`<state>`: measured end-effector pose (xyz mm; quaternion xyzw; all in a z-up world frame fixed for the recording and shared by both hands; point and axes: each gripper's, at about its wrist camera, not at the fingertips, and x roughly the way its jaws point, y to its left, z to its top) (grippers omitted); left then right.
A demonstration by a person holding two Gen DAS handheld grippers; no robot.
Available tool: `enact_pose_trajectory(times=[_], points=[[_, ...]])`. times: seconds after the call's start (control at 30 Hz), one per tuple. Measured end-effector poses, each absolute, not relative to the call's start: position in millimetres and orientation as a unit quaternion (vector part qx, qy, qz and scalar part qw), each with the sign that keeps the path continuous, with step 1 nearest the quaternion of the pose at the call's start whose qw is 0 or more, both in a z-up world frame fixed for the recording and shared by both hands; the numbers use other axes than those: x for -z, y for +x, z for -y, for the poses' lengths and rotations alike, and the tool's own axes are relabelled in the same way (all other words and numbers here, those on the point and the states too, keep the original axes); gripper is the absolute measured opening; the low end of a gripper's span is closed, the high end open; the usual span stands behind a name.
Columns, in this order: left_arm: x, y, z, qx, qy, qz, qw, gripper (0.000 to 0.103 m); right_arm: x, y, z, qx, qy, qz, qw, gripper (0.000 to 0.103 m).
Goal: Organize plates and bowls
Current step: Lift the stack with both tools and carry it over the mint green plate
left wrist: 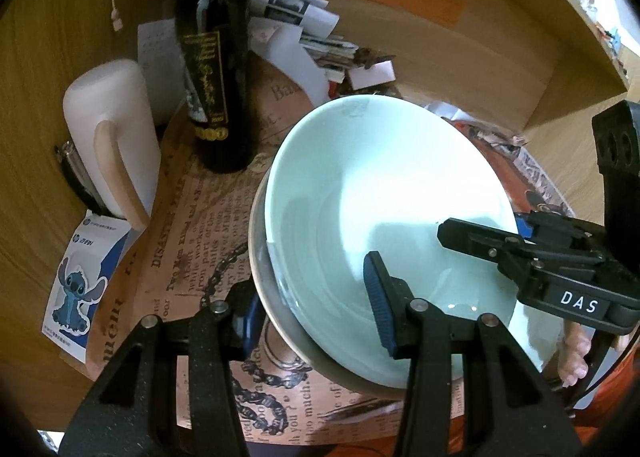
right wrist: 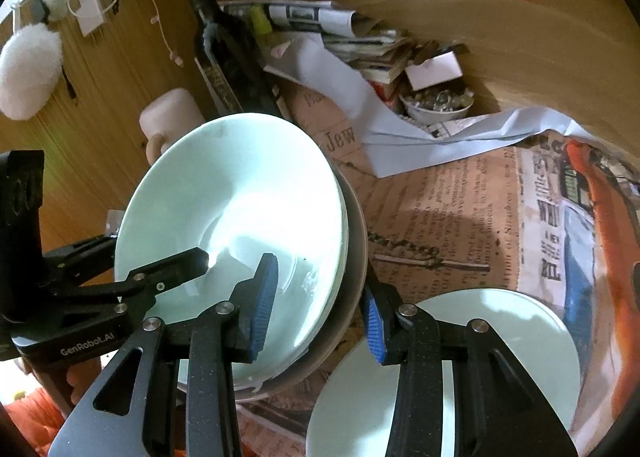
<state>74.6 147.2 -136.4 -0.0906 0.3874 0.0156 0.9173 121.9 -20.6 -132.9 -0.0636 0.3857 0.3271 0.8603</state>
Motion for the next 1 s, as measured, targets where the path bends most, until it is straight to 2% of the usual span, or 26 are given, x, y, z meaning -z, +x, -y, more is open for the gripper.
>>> enact_pose_trajectory(times=[1.0], points=[[121.7, 71.2, -68.9, 0.056, -0.064, -0.358, 0.930, 0.046, 108.5, 82.7, 103.9, -0.267, -0.039, -0.337, 0.902, 0.035]])
